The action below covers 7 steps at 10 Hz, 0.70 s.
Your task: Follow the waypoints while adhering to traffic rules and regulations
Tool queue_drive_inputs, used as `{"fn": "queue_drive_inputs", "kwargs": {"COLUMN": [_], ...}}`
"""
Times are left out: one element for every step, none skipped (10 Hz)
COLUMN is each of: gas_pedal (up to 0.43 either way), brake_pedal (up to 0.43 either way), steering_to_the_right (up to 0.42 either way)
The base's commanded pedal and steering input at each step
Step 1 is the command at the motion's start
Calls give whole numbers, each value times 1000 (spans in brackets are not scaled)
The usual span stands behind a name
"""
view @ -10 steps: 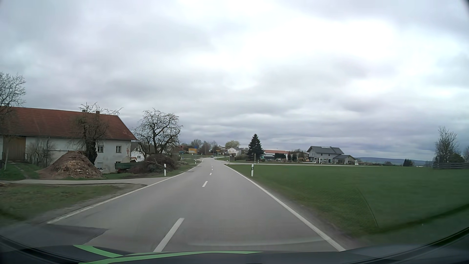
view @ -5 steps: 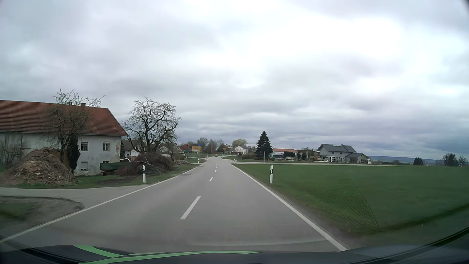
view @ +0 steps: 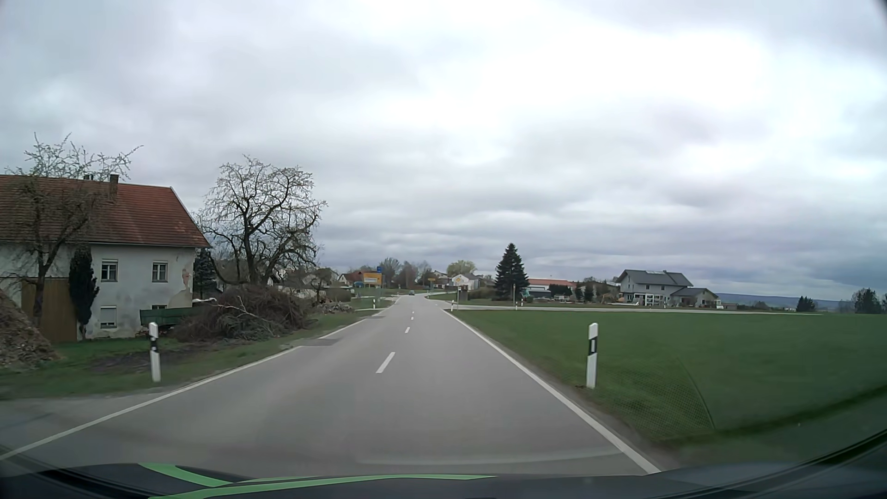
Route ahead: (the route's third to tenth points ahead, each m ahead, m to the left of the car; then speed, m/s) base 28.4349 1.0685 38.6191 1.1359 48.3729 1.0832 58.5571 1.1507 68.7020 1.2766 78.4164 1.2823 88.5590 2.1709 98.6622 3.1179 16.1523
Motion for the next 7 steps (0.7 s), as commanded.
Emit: {"fn": "queue_drive_inputs", "kwargs": {"gas_pedal": [110, 98, 98, 98, 98, 87, 87], "brake_pedal": [0, 0, 0, 0, 0, 0, 0], "steering_to_the_right": [-5, -3, -3, -2, -2, -2, -2]}}
